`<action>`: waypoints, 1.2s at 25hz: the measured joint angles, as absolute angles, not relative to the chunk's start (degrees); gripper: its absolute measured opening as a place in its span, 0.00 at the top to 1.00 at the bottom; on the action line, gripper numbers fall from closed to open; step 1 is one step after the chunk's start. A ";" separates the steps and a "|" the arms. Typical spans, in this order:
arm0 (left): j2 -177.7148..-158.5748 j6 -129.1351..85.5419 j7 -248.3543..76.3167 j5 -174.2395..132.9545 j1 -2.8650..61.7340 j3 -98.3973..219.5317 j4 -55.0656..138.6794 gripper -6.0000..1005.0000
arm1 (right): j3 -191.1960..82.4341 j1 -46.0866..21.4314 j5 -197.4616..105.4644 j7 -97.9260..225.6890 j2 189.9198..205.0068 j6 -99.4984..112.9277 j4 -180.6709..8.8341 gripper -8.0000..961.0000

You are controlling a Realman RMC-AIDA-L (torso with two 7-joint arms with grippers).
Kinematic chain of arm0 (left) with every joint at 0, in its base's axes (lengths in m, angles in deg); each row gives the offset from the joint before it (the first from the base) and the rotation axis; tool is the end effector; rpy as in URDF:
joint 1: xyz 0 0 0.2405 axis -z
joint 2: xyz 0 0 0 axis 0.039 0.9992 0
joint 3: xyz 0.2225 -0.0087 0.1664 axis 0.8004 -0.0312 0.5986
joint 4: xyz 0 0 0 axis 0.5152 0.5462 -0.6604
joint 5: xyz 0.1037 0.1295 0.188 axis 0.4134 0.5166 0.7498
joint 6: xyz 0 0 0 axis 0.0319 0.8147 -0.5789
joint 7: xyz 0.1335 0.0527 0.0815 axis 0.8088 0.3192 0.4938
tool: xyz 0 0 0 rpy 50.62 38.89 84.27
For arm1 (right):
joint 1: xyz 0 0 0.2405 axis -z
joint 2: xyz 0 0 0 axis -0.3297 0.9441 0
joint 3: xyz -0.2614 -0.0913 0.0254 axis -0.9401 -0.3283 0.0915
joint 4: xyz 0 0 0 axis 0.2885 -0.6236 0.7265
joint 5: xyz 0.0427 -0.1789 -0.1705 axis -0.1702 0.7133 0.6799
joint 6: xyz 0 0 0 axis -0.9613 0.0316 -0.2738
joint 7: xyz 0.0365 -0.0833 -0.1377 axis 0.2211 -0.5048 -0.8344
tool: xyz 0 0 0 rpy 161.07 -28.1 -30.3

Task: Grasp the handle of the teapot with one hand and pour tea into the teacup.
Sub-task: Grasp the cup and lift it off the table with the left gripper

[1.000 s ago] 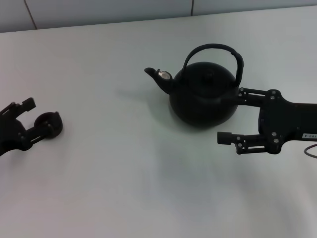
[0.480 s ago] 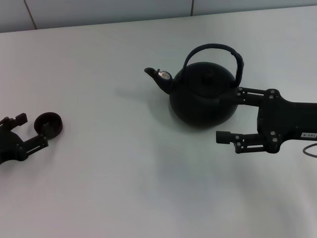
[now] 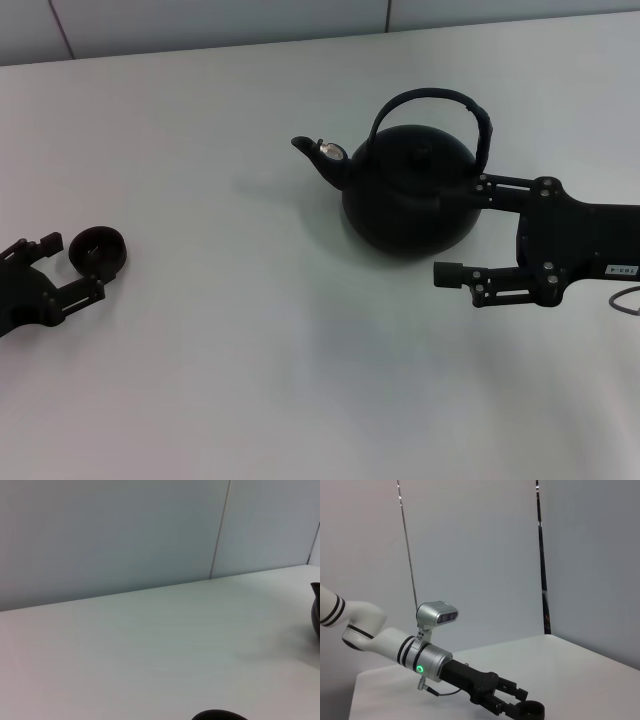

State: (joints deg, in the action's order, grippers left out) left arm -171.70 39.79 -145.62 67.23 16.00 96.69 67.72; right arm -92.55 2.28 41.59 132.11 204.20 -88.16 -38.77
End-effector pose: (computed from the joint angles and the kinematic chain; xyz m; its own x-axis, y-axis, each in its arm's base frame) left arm -0.4057 0.3373 -0.0372 0.7641 0.3588 0.5361 0.6230 -0.6263 -0.4687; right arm 0.2976 0.3127 0.0141 0.7954 -0.1104 -0.5960 -0.2655 -0.9474 -0.1788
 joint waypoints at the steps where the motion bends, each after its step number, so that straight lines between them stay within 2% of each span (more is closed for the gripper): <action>1: -171.71 39.68 -145.63 67.22 16.11 96.72 67.61 0.22 | -92.55 2.27 41.59 132.13 204.20 -88.16 -38.77 0.15; 30: -171.73 36.69 -145.72 67.06 17.66 98.09 66.05 0.26 | -92.56 2.02 41.60 132.88 204.20 -88.16 -38.77 0.15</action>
